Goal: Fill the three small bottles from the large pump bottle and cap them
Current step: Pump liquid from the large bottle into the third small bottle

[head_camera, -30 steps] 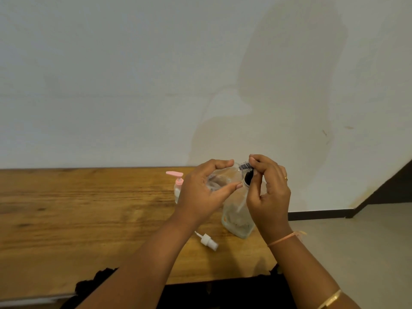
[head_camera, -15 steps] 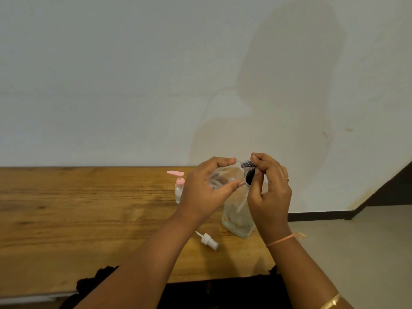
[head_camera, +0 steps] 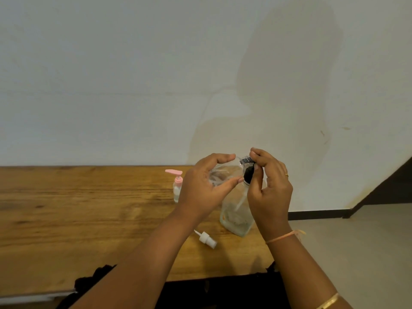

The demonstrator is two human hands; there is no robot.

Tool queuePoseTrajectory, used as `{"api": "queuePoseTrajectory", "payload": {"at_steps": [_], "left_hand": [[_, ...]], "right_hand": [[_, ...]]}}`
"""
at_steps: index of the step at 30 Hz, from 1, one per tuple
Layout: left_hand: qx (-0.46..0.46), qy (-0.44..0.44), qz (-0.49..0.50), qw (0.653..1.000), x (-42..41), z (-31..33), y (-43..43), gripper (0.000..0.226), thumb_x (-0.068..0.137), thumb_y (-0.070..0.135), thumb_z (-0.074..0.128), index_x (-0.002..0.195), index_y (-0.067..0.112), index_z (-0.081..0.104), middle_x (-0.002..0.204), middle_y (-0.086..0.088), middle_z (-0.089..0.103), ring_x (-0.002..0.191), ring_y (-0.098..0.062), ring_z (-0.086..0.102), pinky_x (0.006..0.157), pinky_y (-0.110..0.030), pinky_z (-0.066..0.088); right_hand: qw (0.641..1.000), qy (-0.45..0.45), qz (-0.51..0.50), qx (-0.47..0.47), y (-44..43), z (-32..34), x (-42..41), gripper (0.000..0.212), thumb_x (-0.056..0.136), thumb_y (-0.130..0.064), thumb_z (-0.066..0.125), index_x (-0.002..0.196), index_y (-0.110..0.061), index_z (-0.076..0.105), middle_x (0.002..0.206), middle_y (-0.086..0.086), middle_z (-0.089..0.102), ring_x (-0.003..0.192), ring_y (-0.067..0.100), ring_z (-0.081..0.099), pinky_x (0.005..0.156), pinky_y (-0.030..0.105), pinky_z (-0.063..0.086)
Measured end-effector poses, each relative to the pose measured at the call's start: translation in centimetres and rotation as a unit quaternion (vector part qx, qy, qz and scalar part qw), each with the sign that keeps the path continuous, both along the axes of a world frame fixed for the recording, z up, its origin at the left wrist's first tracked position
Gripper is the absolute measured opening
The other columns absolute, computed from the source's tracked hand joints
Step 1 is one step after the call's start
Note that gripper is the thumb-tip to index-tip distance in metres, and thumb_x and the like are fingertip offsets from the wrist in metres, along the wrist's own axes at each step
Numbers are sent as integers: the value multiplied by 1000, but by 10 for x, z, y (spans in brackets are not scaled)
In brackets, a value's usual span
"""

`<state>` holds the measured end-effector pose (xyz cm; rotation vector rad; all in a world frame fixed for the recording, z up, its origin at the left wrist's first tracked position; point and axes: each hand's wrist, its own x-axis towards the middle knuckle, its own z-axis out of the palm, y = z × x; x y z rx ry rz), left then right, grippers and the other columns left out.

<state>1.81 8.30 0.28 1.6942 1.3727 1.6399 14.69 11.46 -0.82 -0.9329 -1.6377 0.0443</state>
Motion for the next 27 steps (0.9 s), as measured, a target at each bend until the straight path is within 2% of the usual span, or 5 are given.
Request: {"api": "queuePoseTrajectory", "payload": {"at_steps": [2,8,10,17,27], "left_hand": [[-12,-3,-1,1000,0,-1,1,39,71,26,81,103,36,61,107,20,64,106,6,58,85,-8,45],[-35,-5,0,999,3,-5,3,39,71,25,81,100,41,60,103,26,62,105,10,56,84,-4,43],[-33,-6,5,999,4,-6,5,41,71,25,81,98,45,57,104,27,62,105,10,56,85,-5,44],[-7,-1,6,1000,2,-2,3,39,72,28,80,102,39,59,108,21,64,106,5,58,87,-15,48],[-44,-4,14,999,7,-6,2,38,72,29,81,101,40,60,108,23,64,105,5,58,85,-11,48]], "right_hand": [[1000,4,5,3,2,-3,0,27,89,-1,46,110,-2,63,113,-4,56,107,15,53,94,12,39],[1000,13,5,9,10,-16,1,29,89,-6,41,110,-4,62,113,-5,55,107,8,49,86,43,50],[1000,19,2,0,9,-15,1,29,89,-4,43,110,-5,62,113,-5,55,107,8,49,87,40,50],[1000,17,-1,-18,1,1,1,27,87,2,47,107,-4,63,110,-5,56,105,15,52,92,6,36],[1000,17,13,-18,9,-14,4,29,90,-5,42,112,-7,61,114,-5,55,107,12,50,92,12,40]]}}
